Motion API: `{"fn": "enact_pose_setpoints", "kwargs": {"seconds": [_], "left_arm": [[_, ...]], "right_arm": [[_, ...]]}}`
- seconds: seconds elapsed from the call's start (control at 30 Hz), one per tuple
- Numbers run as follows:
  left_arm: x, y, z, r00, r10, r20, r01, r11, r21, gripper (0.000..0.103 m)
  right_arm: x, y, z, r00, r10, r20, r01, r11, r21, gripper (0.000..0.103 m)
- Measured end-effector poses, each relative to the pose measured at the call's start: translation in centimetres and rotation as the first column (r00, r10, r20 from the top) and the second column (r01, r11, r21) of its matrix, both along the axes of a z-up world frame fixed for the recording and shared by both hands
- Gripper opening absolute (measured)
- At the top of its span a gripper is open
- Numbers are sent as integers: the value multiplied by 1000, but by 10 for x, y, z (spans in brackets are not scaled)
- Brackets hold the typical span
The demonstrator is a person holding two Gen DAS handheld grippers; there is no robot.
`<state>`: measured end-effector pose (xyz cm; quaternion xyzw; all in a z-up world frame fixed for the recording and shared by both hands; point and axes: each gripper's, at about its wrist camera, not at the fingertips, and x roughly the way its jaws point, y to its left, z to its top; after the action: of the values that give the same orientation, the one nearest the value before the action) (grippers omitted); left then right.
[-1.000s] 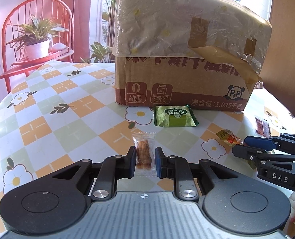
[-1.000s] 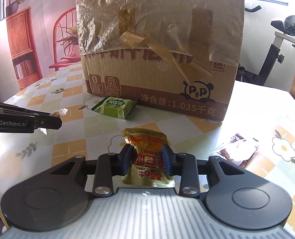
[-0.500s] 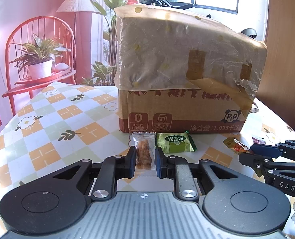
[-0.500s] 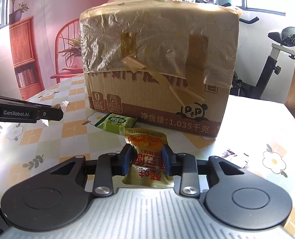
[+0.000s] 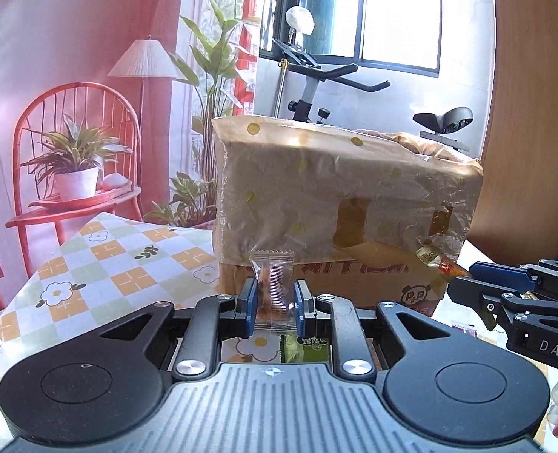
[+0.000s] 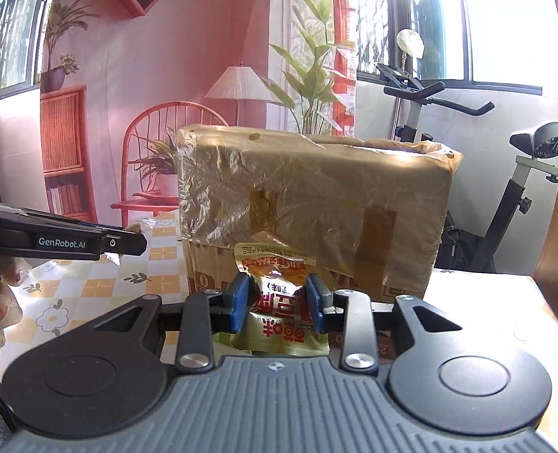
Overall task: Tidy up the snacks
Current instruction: 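Lift the pastry packet and spicy bag and carry them over the box, then open both grippers to drop the pastry packet and spicy bag into the box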
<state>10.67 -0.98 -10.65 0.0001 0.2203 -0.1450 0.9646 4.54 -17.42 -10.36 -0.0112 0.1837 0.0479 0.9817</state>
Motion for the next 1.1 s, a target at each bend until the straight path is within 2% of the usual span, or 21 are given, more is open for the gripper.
{"fn": "enact_pose_setpoints", "kwargs": {"seconds": [0.37,0.63,0.77,0.97,1.1], "left_arm": [[8,-8,39,994,-10,112,15,999,-44,21],[54,-23,80,987,-17,160,28,997,-71,21],[92,-38,96,985,-30,172,39,998,-52,21],[154,-49,95,999,-10,48,14,996,-86,21],[169,-54,86,1000,3,25,-3,999,-32,23]], "right_arm": [[6,2,49,989,36,145,-34,999,-17,35],[58,-19,80,984,27,174,-19,999,-48,35],[101,-34,86,990,7,138,1,998,-61,35],[157,-55,77,998,-65,4,65,996,-67,36],[172,-63,69,992,-101,-69,96,992,-81,41]]}}
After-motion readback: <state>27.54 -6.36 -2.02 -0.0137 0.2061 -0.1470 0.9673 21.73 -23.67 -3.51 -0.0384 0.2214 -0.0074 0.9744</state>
